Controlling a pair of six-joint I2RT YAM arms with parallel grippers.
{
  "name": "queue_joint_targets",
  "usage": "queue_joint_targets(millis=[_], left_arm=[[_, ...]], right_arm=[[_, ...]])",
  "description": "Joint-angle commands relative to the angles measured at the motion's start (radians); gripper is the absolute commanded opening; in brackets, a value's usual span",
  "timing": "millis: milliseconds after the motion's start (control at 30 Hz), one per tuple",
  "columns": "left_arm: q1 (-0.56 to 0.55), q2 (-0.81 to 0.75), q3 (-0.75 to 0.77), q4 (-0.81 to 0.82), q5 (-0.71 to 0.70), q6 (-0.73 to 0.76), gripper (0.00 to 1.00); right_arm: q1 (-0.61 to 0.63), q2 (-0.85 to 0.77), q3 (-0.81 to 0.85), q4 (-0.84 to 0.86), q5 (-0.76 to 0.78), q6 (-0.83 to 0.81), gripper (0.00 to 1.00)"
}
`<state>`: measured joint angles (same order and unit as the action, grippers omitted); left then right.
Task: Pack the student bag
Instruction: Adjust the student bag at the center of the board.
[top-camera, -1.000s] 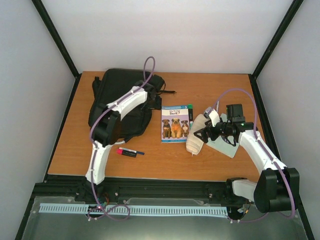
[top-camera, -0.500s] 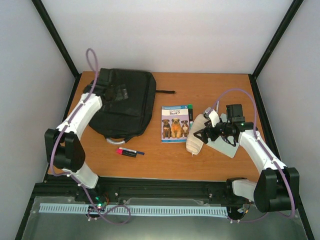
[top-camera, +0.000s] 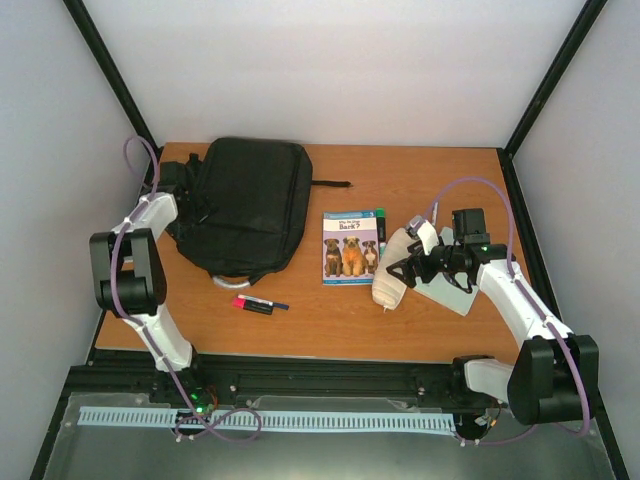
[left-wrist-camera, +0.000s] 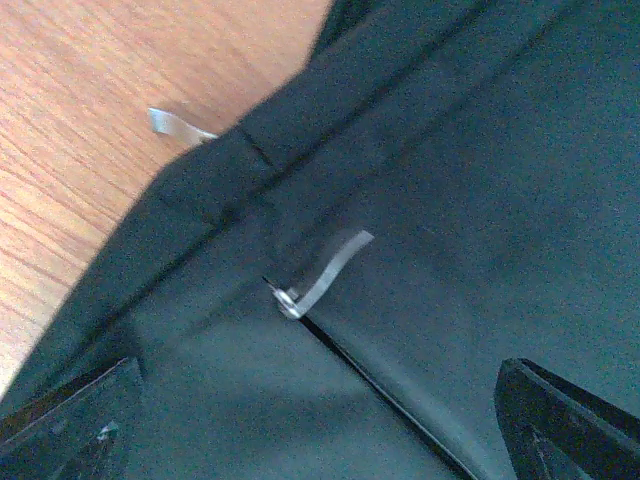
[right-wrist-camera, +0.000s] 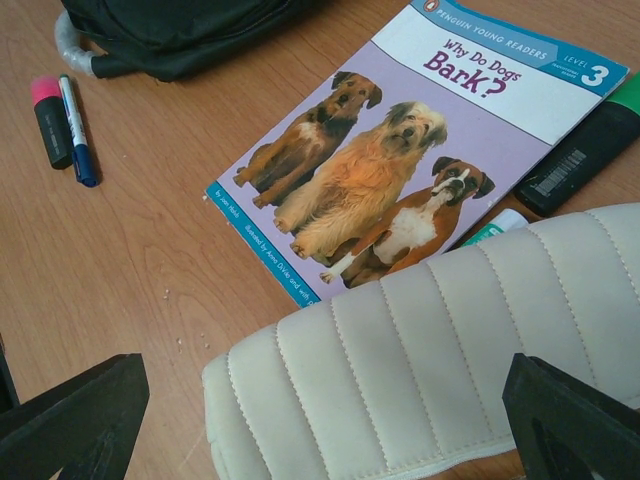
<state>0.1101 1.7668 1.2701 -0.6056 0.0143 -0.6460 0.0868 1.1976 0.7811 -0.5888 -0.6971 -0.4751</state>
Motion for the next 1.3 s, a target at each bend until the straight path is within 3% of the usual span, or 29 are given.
queue_joint_targets(millis=[0,267,533,900,1133,1267], left_arm=[[0.035,0.059,0.078,0.002,-0.025,0.000,0.99],[0.035,0.045,0.009,-0.016,-0.078,0.028,0.99],[0.013,-0.024,-0.219,0.058,0.133,-0.054,0.94],[-0.094,-0.224,-0.371,0.035,0.119,-0.054,0.93],[-0.099,-0.466,-0.352,-0.065,0.118,0.018,1.00],[-0.106,-0.487,-0.210,-0.226,0.186,0.119,1.00]], right_arm=[[0.007,-0.013,0.021,-0.007,-0.031,-0.017,0.99],[0.007,-0.003,0.024,-0.009,-0.036,-0.019,0.99],[0.007,0.014,0.032,-0.015,-0.048,-0.022,0.99],[0.017,0.037,0.037,-0.018,-0.056,-0.016,0.98],[0.018,0.006,0.043,-0.017,-0.049,0.004,0.99],[0.018,-0.017,0.073,-0.039,-0.043,0.018,0.99]])
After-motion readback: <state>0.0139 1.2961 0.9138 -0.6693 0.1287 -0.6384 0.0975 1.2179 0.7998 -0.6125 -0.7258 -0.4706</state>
